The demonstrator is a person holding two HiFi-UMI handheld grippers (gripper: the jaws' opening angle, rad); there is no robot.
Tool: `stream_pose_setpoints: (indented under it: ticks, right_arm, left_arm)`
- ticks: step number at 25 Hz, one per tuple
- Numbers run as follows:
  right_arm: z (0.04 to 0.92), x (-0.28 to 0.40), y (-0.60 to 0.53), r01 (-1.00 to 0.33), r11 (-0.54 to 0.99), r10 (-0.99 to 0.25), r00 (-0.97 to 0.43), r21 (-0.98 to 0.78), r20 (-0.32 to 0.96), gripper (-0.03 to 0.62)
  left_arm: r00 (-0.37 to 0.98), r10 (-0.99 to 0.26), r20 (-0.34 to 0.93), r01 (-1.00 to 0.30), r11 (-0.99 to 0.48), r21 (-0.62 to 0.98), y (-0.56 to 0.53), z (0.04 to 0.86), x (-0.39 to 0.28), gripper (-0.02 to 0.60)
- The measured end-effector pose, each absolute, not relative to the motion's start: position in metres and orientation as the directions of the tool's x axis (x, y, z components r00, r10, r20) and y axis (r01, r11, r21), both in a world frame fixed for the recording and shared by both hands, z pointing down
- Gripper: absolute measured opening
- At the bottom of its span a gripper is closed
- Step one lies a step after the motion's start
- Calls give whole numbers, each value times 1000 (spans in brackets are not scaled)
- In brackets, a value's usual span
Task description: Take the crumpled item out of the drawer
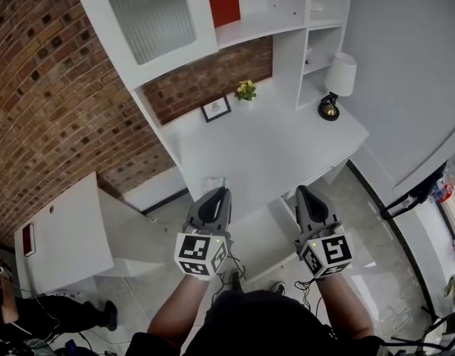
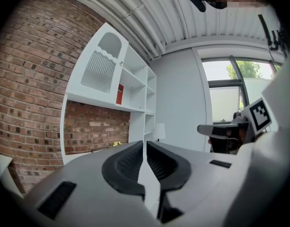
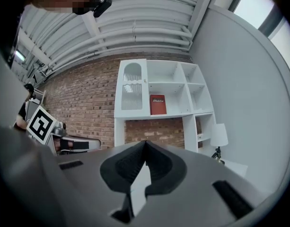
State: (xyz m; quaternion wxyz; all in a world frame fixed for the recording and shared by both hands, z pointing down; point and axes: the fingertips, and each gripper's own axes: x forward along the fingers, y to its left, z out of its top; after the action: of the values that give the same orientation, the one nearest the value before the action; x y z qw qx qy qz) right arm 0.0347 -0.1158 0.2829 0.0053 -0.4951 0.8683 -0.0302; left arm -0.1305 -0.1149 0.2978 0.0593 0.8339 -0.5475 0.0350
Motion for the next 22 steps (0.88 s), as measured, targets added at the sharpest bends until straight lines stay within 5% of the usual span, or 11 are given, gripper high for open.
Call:
stream_pose_setpoints:
  ticks: [22]
  right_arm:
    - [290,38,-106,-841,535,-843,-538,-85,22,0]
  left_arm:
    - [346,-931,117,-938,-340,70,-99,297,-135,27]
